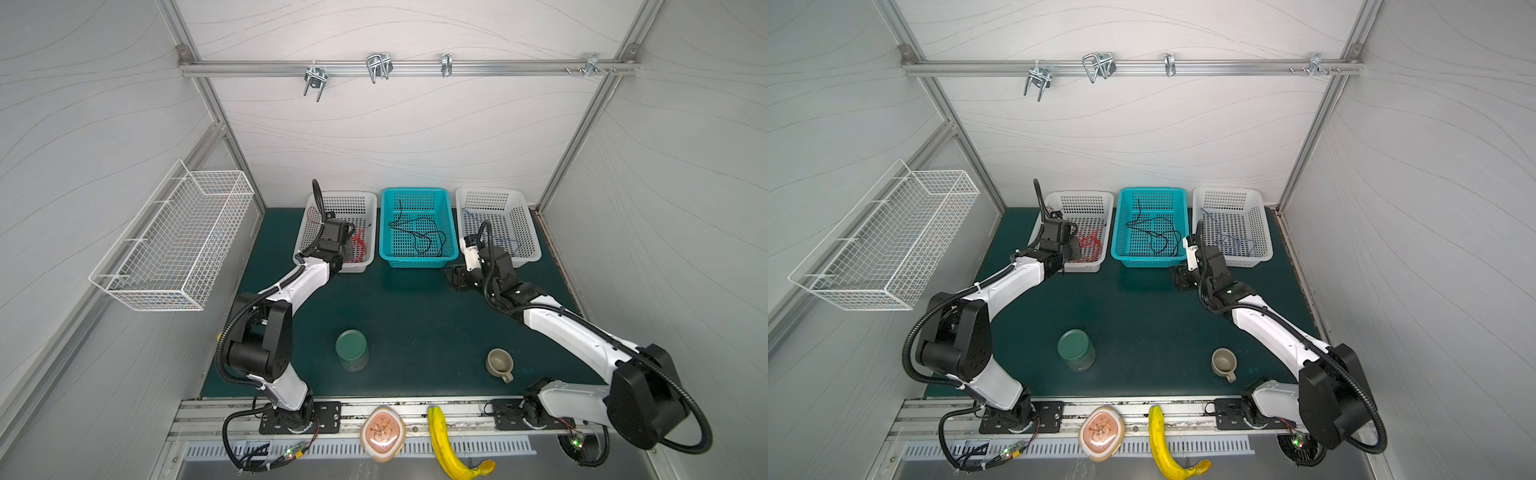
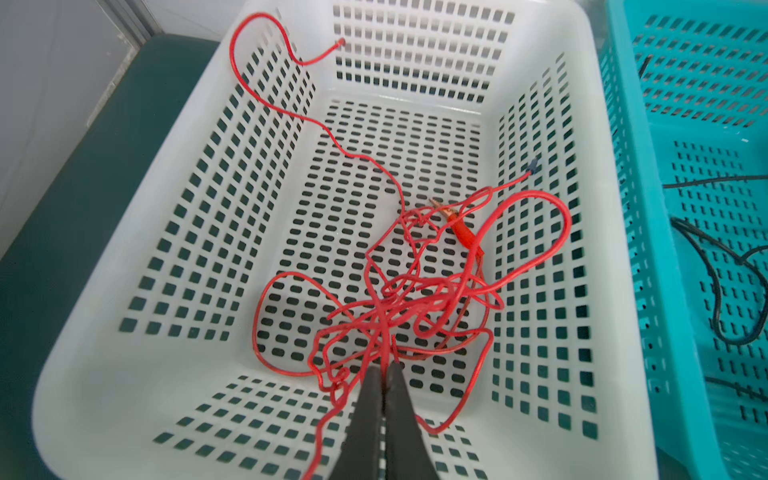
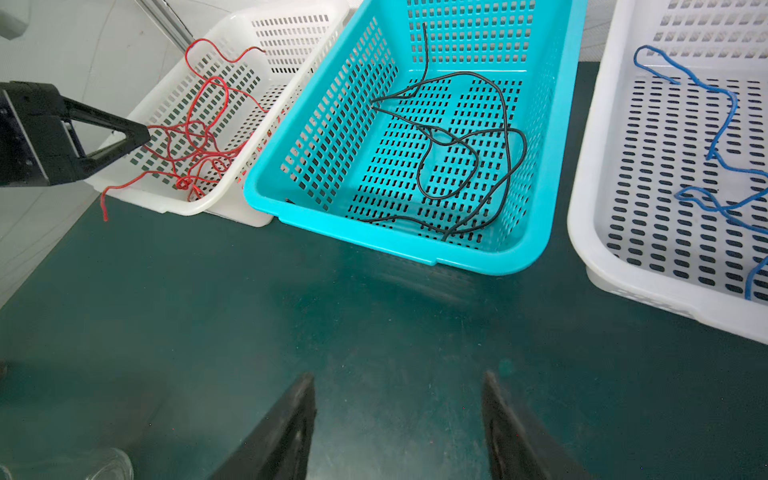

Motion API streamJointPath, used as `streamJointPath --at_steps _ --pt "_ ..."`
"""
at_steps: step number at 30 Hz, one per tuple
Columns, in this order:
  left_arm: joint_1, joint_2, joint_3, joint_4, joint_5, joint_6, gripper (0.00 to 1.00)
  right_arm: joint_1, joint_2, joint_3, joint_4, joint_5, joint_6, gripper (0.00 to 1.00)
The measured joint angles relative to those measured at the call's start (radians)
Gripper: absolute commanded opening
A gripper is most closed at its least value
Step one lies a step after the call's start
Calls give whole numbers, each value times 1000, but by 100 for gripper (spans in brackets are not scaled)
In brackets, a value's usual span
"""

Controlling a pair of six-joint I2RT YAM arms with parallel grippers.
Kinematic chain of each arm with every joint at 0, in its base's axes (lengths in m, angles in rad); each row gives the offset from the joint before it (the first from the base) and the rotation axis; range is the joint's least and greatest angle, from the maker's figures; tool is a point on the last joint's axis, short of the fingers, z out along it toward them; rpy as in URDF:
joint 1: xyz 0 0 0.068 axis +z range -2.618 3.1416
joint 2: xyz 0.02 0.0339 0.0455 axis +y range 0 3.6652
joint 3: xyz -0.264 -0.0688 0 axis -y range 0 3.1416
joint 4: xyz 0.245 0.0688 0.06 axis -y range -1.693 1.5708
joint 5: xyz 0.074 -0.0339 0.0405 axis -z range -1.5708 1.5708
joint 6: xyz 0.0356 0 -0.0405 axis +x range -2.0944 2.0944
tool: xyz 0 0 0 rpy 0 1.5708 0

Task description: Untangle the cables

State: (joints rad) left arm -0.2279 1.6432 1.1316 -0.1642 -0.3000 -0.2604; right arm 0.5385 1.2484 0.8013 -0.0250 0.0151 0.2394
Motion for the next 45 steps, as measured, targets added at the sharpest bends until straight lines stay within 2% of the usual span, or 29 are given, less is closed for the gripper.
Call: streamJointPath --at_steps 3,8,12,17,19,23,27,32,38,43,45 --pt "0 3 5 -18 5 -3 14 0 2 0 -1 0 0 64" --pt "0 3 20 -35 19 0 49 0 17 3 -3 1 0 64" --pt "0 2 21 -45 30 10 62 0 27 15 -9 1 -1 66" --pt "0 -30 21 -48 54 32 71 0 32 18 -10 3 -4 73" --pt "0 -61 18 -47 55 41 89 -1 32 18 -10 6 -5 76" --pt "0 -152 -21 -29 41 58 90 -12 32 18 -14 11 -13 86" --pt "0 -269 -113 3 -20 79 91 -47 32 18 -33 17 -29 98" --pt "0 -381 -246 16 -140 106 95 -119 32 18 -78 83 -28 99" --pt "1 -449 -402 54 -280 119 97 -185 16 -23 -79 256 -44 99" --pt "6 -443 -485 115 -317 119 96 -239 9 -156 46 375 -103 99" --pt "6 -440 -513 148 -314 120 97 -262 17 -220 136 386 -144 99"
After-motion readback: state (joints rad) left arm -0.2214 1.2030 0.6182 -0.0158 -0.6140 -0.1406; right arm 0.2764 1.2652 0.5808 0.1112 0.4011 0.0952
